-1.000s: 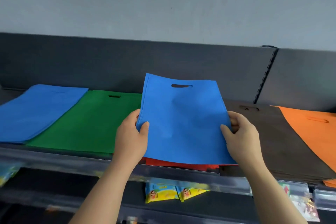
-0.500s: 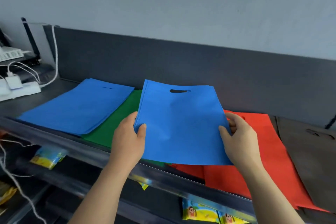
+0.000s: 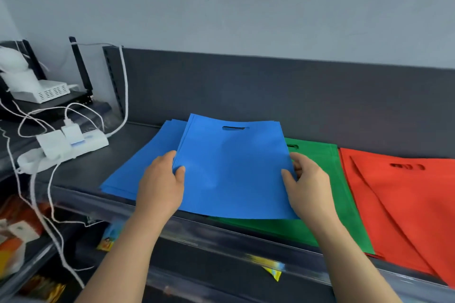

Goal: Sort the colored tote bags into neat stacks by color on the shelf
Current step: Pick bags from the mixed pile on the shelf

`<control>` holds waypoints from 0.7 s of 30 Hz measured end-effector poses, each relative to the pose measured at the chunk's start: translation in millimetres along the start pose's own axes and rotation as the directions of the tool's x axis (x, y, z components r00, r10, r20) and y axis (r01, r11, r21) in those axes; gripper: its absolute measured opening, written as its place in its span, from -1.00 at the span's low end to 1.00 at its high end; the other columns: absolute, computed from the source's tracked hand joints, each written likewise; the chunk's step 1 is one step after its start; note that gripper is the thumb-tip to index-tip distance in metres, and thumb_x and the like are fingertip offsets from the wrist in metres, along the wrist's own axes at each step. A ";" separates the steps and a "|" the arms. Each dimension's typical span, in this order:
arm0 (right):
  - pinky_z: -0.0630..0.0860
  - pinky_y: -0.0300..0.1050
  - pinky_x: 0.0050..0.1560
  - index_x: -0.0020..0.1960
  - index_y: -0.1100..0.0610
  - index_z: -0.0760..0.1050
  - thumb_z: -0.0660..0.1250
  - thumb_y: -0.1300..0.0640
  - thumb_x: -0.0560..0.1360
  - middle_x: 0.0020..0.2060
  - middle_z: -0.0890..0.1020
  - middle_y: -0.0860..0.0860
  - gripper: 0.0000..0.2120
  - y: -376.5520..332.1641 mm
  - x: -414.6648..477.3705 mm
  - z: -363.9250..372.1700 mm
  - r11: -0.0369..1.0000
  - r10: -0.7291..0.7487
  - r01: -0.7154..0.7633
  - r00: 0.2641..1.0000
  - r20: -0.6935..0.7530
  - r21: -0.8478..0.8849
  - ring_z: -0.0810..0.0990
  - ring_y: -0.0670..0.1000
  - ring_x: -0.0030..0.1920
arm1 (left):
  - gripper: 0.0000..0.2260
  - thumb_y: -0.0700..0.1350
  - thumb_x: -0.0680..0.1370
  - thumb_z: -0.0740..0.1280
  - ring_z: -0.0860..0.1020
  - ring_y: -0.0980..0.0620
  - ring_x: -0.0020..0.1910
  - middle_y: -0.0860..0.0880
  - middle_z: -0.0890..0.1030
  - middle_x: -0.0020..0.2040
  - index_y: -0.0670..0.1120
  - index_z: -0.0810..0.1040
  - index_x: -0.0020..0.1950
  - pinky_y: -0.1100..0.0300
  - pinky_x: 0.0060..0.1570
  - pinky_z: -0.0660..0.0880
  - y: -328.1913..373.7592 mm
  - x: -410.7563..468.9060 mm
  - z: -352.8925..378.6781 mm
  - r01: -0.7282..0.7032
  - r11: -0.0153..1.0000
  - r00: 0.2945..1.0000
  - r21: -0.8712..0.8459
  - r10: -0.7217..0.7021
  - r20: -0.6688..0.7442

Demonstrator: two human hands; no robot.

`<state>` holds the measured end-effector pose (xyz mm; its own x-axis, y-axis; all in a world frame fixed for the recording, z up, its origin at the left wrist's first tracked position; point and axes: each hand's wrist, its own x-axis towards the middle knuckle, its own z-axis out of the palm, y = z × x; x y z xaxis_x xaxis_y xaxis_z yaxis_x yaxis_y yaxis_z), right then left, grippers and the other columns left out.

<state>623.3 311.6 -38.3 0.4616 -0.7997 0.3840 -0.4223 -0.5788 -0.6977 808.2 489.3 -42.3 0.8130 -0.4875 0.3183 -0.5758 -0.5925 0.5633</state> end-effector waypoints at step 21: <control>0.34 -0.12 -0.26 0.12 0.18 0.48 0.15 0.03 0.56 -0.05 0.49 0.08 -0.73 -70.6 -11.9 104.1 0.877 0.087 0.031 0.971 0.221 -0.479 0.48 0.11 -0.16 | -0.70 -0.19 0.58 0.21 0.45 -0.28 0.10 -0.25 0.50 0.15 -0.24 0.44 0.29 -0.07 0.01 0.41 -101.6 69.2 -23.5 -0.007 0.967 0.993 0.255 -0.023 0.116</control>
<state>728.8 378.7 -56.6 0.5845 -0.7915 0.1787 -0.7299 -0.6090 -0.3104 925.0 530.9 -59.6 0.8107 -0.5446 0.2148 -0.5845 -0.7330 0.3479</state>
